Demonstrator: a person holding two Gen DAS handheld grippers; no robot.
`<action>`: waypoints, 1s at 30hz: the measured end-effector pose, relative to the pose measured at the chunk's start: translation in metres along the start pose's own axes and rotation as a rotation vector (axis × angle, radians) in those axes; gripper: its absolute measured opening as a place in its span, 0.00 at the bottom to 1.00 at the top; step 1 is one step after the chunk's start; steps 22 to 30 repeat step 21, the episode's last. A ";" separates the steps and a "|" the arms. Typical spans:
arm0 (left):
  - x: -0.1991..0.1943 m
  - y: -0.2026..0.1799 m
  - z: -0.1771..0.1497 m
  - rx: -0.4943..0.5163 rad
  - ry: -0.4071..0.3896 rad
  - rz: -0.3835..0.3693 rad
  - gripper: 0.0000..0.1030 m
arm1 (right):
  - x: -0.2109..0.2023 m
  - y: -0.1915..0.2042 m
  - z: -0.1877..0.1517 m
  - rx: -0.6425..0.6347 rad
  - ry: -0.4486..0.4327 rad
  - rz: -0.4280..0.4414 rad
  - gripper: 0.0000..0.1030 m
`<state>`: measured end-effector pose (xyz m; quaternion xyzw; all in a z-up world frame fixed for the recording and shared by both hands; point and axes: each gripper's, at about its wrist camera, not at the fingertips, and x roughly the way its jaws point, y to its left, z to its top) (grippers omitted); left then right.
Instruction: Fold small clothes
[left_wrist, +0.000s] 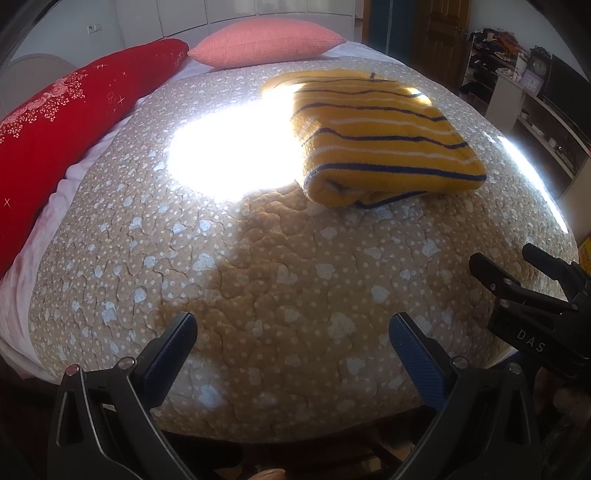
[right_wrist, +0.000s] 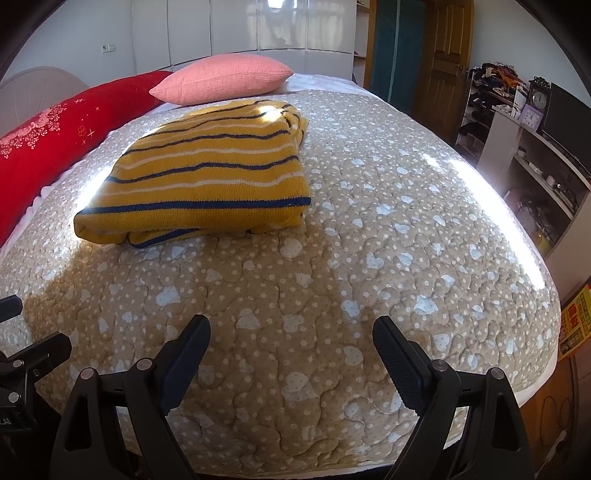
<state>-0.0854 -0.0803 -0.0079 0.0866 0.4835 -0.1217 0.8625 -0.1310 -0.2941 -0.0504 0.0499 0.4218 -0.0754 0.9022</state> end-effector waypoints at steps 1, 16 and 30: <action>0.000 0.000 0.000 -0.001 0.002 -0.001 1.00 | 0.000 0.000 0.000 0.000 0.000 0.001 0.90; 0.009 0.011 0.016 -0.022 -0.005 -0.056 1.00 | 0.005 0.008 0.010 -0.018 0.008 -0.003 0.90; 0.005 0.018 0.030 -0.031 -0.046 -0.081 1.00 | 0.005 0.011 0.025 -0.026 -0.011 0.002 0.90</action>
